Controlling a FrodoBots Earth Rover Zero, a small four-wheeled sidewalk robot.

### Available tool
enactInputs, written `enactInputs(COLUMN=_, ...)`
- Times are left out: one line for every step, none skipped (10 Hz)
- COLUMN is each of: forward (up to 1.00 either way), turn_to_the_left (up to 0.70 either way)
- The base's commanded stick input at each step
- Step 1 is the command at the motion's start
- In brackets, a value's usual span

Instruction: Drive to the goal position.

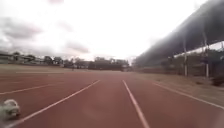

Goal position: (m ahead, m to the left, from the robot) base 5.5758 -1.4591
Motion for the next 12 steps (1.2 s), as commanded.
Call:
enactInputs(forward=0.85, turn_to_the_left=-0.34)
enactInputs(forward=0.85, turn_to_the_left=-0.34)
enactInputs(forward=0.85, turn_to_the_left=-0.34)
enactInputs(forward=0.85, turn_to_the_left=-0.34)
enactInputs(forward=0.85, turn_to_the_left=-0.33)
enactInputs(forward=0.85, turn_to_the_left=-0.15)
enactInputs(forward=0.85, turn_to_the_left=0.00)
enactInputs(forward=0.85, turn_to_the_left=0.00)
enactInputs(forward=0.85, turn_to_the_left=0.00)
enactInputs(forward=0.85, turn_to_the_left=0.00)
enactInputs(forward=0.85, turn_to_the_left=0.00)
enactInputs(forward=0.85, turn_to_the_left=0.00)
